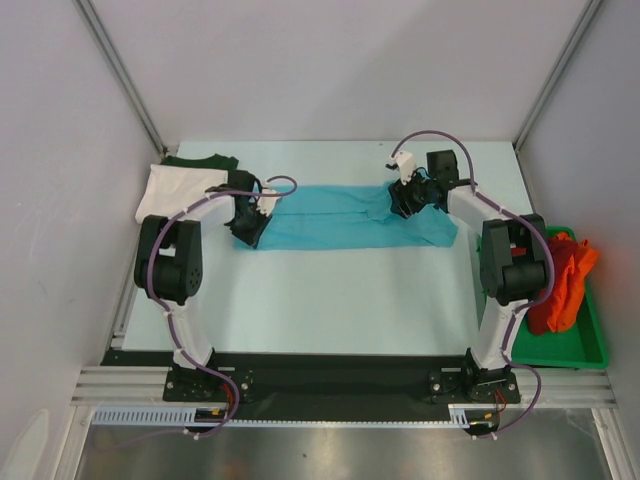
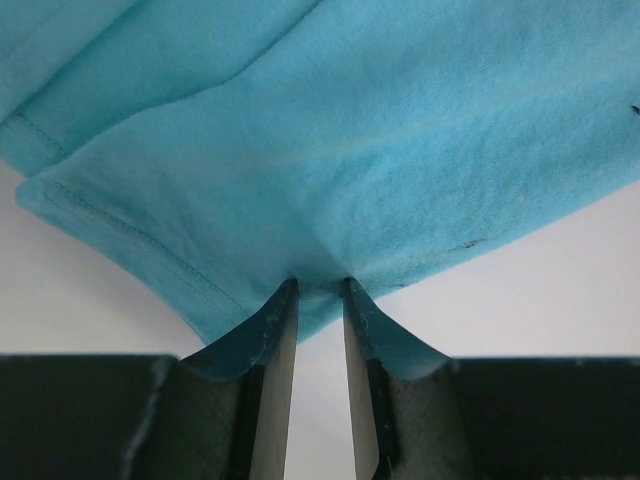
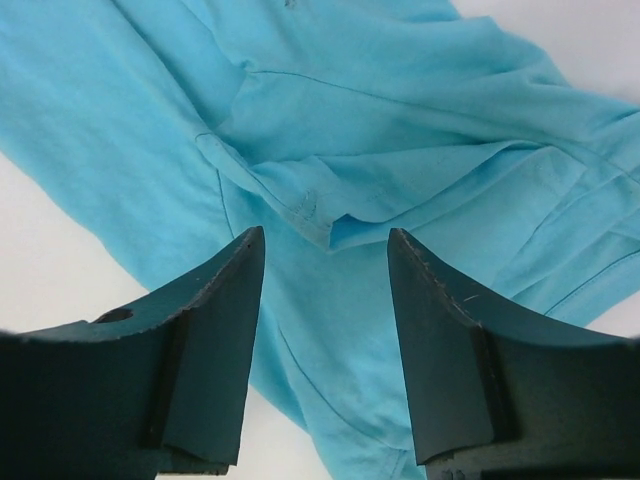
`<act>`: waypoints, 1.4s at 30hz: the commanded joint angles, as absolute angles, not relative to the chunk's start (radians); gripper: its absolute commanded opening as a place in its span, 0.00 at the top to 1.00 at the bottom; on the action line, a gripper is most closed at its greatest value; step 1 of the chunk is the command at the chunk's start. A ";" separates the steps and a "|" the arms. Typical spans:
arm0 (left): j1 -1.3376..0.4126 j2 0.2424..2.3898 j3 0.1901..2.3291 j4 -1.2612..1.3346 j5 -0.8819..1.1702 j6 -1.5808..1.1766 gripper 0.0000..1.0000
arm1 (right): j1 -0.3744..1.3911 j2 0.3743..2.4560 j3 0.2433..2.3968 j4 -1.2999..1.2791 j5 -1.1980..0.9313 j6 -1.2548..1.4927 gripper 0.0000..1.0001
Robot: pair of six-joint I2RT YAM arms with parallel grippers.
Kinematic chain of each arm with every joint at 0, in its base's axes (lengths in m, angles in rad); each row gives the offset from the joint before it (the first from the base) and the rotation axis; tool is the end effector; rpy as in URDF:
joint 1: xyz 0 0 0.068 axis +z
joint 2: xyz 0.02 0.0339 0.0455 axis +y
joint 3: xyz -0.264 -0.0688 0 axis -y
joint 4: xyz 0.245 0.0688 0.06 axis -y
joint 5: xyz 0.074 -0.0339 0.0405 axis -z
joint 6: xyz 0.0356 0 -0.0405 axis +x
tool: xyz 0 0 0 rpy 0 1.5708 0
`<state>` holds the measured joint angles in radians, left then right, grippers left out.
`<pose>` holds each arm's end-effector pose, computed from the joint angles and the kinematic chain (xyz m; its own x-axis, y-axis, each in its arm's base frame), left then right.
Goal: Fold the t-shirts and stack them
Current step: Fold the tshirt
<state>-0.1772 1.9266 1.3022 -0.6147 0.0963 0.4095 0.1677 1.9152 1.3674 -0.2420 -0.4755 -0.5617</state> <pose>0.3749 -0.0706 0.1629 -0.7716 0.5408 -0.3349 0.5598 0.8274 0.0463 0.4152 0.0868 0.2106 -0.3444 -0.5386 -0.7690 -0.7675 0.6332 -0.0998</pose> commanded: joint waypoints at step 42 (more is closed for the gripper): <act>-0.156 1.922 1.313 -0.597 0.089 0.382 0.71 | 0.181 1.991 1.534 -0.192 -0.390 -0.598 0.38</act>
<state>-0.1669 1.9335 1.3113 -0.6216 0.1062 0.3920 0.2131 2.0693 1.5517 -0.2008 -0.3870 -0.6106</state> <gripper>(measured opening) 0.290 0.612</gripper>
